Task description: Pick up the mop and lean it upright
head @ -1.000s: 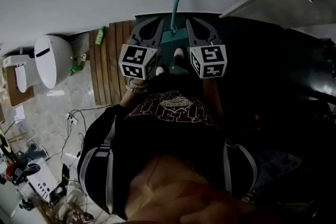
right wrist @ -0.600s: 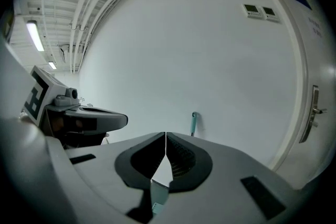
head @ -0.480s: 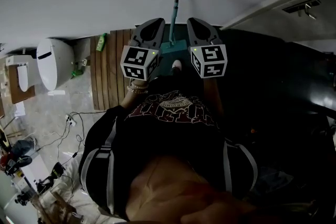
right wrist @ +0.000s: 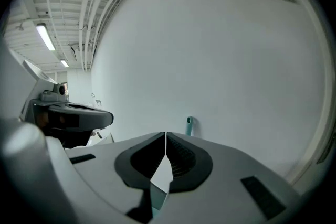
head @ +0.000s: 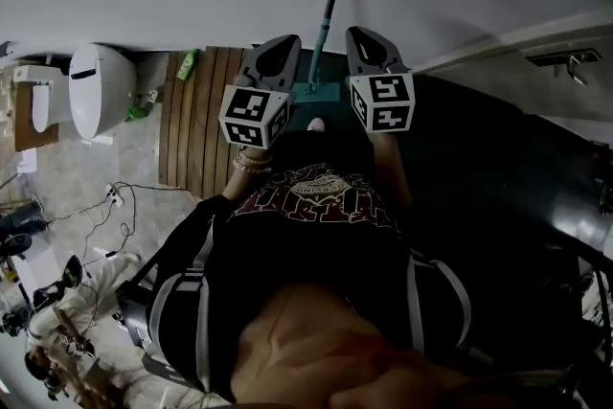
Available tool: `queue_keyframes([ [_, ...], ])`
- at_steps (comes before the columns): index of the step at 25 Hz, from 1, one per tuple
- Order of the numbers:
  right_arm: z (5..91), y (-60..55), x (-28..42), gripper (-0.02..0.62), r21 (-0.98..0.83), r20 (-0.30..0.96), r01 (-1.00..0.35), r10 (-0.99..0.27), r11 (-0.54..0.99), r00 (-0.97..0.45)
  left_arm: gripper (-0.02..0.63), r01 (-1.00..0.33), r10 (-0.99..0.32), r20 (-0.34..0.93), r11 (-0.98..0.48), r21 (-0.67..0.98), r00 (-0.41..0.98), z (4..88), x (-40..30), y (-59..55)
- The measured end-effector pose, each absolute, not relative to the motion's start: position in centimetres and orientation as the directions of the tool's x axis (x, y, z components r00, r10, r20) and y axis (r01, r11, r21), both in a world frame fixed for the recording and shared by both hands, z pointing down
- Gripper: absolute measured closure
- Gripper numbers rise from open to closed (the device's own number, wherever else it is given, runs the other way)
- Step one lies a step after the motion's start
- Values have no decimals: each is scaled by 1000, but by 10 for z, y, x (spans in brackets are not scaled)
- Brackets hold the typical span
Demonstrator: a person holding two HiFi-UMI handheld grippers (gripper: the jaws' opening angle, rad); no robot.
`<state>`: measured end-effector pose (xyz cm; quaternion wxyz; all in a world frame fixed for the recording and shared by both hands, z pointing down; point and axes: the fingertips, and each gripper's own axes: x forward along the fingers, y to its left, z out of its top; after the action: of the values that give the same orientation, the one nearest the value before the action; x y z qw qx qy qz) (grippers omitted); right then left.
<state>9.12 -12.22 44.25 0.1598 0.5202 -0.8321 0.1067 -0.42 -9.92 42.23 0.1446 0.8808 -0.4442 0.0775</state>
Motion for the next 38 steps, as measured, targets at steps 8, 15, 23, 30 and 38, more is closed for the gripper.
queue_keyframes([
  [8,443,-157,95,575,-16,378,-900,-831,436,-409,560,-829,-783,273,-533,170,560,418,-10,-127],
  [15,450,-181,97,575,-29,391,-923,-846,383,-363,560,-799,-751,276,-578,164,600,417,-9,-153],
  [23,462,-212,85,575,-23,415,-942,-854,334,-313,560,-772,-722,280,-613,167,633,422,-24,-185],
  [30,478,-242,85,575,-23,444,-950,-848,313,-290,560,-735,-681,284,-656,173,675,426,-21,-209],
  [38,496,-273,81,574,-2,480,-963,-845,270,-237,560,-731,-674,289,-656,189,680,431,-35,-232],
])
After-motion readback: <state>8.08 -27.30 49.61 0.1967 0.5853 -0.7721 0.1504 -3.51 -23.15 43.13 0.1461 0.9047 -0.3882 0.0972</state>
